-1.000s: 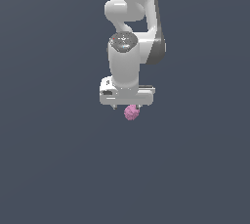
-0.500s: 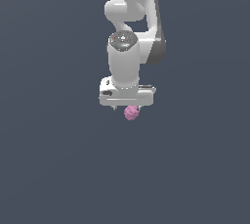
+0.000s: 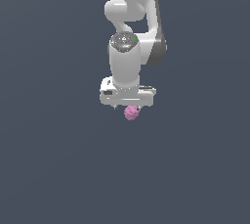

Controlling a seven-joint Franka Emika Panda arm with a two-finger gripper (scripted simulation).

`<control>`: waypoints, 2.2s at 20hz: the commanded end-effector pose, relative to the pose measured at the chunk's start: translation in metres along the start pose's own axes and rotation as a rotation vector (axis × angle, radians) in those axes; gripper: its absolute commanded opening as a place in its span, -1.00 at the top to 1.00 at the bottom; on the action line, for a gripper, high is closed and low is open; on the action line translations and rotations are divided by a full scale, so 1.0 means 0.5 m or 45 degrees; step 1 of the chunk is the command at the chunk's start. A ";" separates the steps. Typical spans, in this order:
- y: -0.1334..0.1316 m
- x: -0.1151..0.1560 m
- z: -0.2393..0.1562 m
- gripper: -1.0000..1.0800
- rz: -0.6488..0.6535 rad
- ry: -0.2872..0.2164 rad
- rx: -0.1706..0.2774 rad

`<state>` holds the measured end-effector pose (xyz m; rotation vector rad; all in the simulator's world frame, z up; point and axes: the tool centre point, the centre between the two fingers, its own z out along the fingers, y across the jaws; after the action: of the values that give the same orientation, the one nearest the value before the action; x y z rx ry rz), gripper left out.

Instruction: Pick up the object and move it to a goal position.

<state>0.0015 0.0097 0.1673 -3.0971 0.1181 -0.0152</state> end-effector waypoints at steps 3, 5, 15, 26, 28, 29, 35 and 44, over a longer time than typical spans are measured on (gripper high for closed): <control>-0.004 -0.007 0.009 -0.92 0.071 -0.001 -0.002; -0.006 -0.011 0.014 -0.92 0.114 -0.002 -0.004; -0.018 -0.039 0.049 -0.92 0.405 -0.004 -0.016; -0.029 -0.075 0.088 -0.92 0.756 -0.001 -0.033; -0.031 -0.082 0.094 -0.92 0.820 0.001 -0.036; -0.032 -0.085 0.098 -0.92 0.852 0.002 -0.038; -0.035 -0.104 0.115 -0.92 1.027 0.008 -0.046; -0.038 -0.120 0.129 -0.92 1.181 0.015 -0.054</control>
<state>-0.0553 0.0356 0.1039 -2.7649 1.4878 0.0019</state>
